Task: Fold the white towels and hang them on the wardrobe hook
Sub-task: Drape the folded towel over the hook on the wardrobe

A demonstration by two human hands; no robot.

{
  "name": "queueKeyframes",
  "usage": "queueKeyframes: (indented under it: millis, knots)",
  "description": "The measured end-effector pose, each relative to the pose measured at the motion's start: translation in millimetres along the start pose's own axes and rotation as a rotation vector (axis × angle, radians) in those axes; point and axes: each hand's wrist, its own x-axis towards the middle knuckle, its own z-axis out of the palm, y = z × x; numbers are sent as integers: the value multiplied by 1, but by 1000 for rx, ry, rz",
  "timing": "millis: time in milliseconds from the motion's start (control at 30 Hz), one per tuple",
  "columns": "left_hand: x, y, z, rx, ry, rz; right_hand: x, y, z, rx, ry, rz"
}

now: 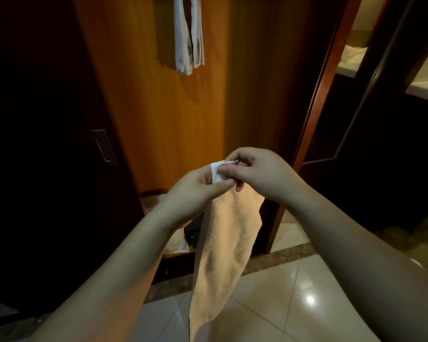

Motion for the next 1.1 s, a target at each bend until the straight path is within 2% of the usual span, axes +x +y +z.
queueKeyframes:
  millis: [67, 167, 300, 400, 500, 600, 700, 867, 933, 1100]
  knots:
    - [-1, 1, -3, 67, -3, 2, 1, -5, -6, -17, -81, 20]
    - [-4, 6, -7, 33, 28, -62, 1, -8, -24, -73, -276, 107]
    - [-7, 16, -19, -124, 78, -72, 0, 9, -43, -400, -590, 230]
    - [-10, 28, -35, -111, 107, -9, -5, 33, -49, -449, -651, 330]
    - [-14, 37, -47, -70, 80, 27, -10, 38, -63, -470, -543, 318]
    - [-18, 39, -54, -31, 91, 22, -12, 29, -80, -520, -344, 219]
    - [-22, 41, -63, -23, 160, 34, -13, 19, -83, -360, -189, 113]
    - [-26, 45, -70, -51, 225, 98, -16, 18, -63, 74, 174, -36]
    - [-27, 46, -71, -46, 268, 134, -14, 19, -56, 206, 263, -73]
    - [-30, 55, -65, 18, 366, 234, -5, 9, -49, 174, 487, -80]
